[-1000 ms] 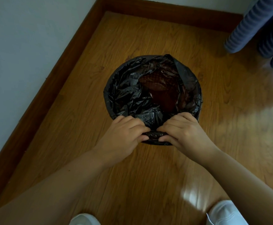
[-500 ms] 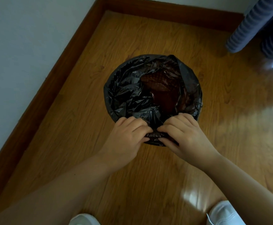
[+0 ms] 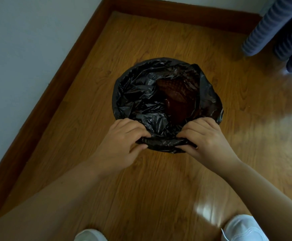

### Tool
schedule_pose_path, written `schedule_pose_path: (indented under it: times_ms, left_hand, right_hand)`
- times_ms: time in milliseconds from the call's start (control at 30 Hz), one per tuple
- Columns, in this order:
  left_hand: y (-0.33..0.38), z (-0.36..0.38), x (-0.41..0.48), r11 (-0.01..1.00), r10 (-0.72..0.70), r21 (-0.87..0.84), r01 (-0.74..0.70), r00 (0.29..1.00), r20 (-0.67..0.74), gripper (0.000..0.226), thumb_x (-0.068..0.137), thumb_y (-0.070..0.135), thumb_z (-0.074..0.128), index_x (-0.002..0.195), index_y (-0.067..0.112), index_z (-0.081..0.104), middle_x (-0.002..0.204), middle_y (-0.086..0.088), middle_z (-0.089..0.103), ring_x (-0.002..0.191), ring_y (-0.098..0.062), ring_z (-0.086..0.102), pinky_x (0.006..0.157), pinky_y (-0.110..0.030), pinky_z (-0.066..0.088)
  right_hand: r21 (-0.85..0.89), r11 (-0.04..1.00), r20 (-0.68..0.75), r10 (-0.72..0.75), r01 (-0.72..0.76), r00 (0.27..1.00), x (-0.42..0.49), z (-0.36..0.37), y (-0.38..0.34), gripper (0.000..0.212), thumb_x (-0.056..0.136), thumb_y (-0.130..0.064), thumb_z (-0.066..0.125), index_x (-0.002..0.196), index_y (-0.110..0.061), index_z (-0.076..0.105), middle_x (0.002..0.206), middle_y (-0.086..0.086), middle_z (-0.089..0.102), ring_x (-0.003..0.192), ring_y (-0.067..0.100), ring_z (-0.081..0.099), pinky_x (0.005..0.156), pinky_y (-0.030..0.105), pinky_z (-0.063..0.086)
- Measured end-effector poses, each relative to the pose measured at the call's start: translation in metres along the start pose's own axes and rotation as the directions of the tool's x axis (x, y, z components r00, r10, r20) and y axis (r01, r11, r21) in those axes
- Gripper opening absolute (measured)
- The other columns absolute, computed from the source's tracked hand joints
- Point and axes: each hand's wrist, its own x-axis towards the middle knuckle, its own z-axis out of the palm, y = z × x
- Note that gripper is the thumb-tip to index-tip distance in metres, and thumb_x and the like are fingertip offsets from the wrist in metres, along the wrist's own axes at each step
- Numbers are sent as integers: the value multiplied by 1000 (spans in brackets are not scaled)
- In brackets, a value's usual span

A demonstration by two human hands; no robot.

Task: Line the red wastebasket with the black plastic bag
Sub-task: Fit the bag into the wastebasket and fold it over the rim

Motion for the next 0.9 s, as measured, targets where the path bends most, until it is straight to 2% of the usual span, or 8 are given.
schedule_pose_path:
  times_ms: [100, 200, 333, 467, 567, 667, 767, 900]
  left_hand:
    - [12, 2, 2, 1000, -6, 20, 6, 1000, -27, 41, 78, 38, 56, 108, 12, 62, 103, -1, 61, 102, -11, 45, 92, -23, 28]
    - [23, 6, 6, 999, 33, 41, -33, 999, 5, 32, 81, 32, 56, 103, 10, 63, 99, -3, 62, 97, -14, 48, 86, -26, 32]
    - [25, 9, 8, 999, 31, 33, -32, 999, 30, 18, 79, 16, 61, 94, 8, 67, 91, -5, 65, 86, -19, 55, 76, -29, 35]
    - [19, 7, 3, 999, 26, 36, -26, 1000, -11, 14, 79, 10, 62, 90, 6, 68, 89, -5, 66, 85, -19, 55, 75, -29, 35]
    - [15, 5, 2, 999, 26, 30, -25, 999, -32, 13, 78, 9, 62, 90, 7, 68, 89, -4, 67, 87, -13, 49, 76, -26, 34]
    - [9, 2, 2, 999, 14, 34, -13, 999, -30, 14, 79, 10, 61, 91, 8, 68, 90, -3, 67, 90, -12, 48, 80, -26, 33]
    - [4, -3, 2, 998, -12, 61, 13, 1000, -20, 15, 80, 12, 60, 92, 10, 68, 93, -3, 66, 94, -13, 50, 82, -24, 30]
    - [-2, -11, 1, 995, -28, 96, 28, 1000, -1, 19, 80, 19, 60, 95, 10, 67, 96, -3, 66, 95, -21, 57, 84, -28, 33]
  right_hand:
    - [2, 1000, -1, 3, -3, 1000, 2, 3, -10, 25, 83, -32, 55, 82, -10, 68, 79, 4, 67, 74, 22, 62, 74, 31, 36]
    - [8, 999, 2, 40, -40, 999, 6, 8, -22, 26, 83, -32, 54, 83, -10, 68, 79, 5, 65, 73, 23, 60, 70, 30, 35]
    - [78, 995, -24, 60, -58, 998, 4, 3, -24, 32, 80, -35, 61, 96, -8, 65, 88, 7, 63, 84, 23, 57, 82, 30, 35]
    - [89, 996, -42, -2, 6, 999, 3, -9, -16, 24, 82, -33, 56, 90, -14, 69, 87, 4, 65, 88, 19, 57, 96, 39, 33]
    - [117, 993, 47, -26, 20, 999, 7, -13, -10, 18, 78, -28, 66, 89, -14, 70, 84, 4, 66, 83, 22, 61, 88, 40, 41]
    - [107, 994, 79, -3, -5, 997, 8, -10, -8, 22, 72, -19, 76, 91, -11, 70, 84, 5, 66, 81, 23, 61, 77, 37, 43]
    - [42, 998, 32, 36, -38, 999, 4, -6, -5, 23, 69, -13, 77, 90, -9, 69, 86, 8, 65, 82, 26, 60, 76, 35, 41]
    - [1, 994, -53, 112, -112, 992, 1, -8, 4, 20, 69, -7, 77, 87, -8, 69, 87, 10, 65, 85, 29, 59, 76, 40, 42]
